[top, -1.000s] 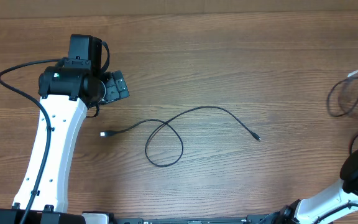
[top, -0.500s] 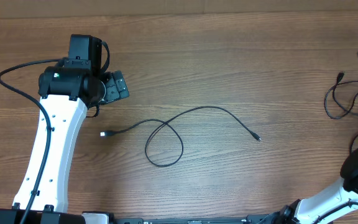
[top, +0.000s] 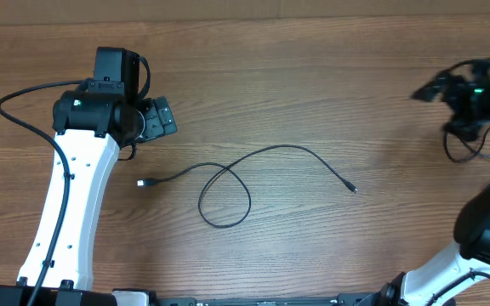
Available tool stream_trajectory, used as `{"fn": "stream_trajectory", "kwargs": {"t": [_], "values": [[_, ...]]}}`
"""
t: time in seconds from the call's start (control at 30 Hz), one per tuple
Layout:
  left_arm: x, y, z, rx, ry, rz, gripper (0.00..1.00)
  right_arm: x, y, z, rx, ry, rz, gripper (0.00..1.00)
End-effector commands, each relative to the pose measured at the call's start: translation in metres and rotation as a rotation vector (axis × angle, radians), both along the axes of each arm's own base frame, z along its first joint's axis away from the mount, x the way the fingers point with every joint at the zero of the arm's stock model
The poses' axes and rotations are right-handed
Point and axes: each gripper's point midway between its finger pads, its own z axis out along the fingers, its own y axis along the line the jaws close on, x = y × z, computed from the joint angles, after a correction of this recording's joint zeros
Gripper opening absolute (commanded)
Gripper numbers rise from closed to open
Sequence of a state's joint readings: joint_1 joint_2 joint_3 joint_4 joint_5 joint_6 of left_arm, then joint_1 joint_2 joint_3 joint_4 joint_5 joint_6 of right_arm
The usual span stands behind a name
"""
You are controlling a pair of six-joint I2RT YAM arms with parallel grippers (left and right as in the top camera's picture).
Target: Untangle cables
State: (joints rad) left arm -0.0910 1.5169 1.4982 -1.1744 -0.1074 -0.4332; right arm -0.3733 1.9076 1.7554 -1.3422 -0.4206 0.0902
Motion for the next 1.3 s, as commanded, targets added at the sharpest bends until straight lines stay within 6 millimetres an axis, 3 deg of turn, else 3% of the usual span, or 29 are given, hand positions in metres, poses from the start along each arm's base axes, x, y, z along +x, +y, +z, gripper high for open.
{"fn": "stream_trajectory", "kwargs": {"t": [0.0,0.13,0.27,0.43,0.57,0.73,1.1,1.27], "values": [[0.003,0.000,0.003,0.004,-0.009,-0.019,1.00,0.005,0.048,0.004,-0.005,-0.041,0.229,1.00],[0.003,0.000,0.003,0.004,-0.009,-0.018,0.99,-0.001,0.104,0.000,-0.037,-0.006,0.381,1.00],[0.003,0.000,0.003,0.004,-0.009,-0.018,1.00,-0.007,0.146,-0.007,-0.116,0.000,0.548,1.00],[0.003,0.000,0.003,0.004,-0.008,-0.019,1.00,-0.020,0.204,-0.016,-0.150,-0.098,0.902,1.00],[0.003,0.000,0.003,0.004,-0.009,-0.018,1.00,-0.026,0.249,-0.030,-0.164,-0.180,1.068,1.00],[0.003,0.000,0.003,0.004,-0.008,-0.019,1.00,-0.044,0.290,-0.050,-0.168,-0.243,1.244,1.00],[0.003,0.000,0.003,0.004,-0.009,-0.018,1.00,-0.094,0.374,-0.108,-0.138,-0.399,1.458,0.98],[0.003,0.000,0.003,0.004,-0.009,-0.018,1.00,-0.108,0.397,-0.117,-0.129,-0.468,1.507,1.00]]}}
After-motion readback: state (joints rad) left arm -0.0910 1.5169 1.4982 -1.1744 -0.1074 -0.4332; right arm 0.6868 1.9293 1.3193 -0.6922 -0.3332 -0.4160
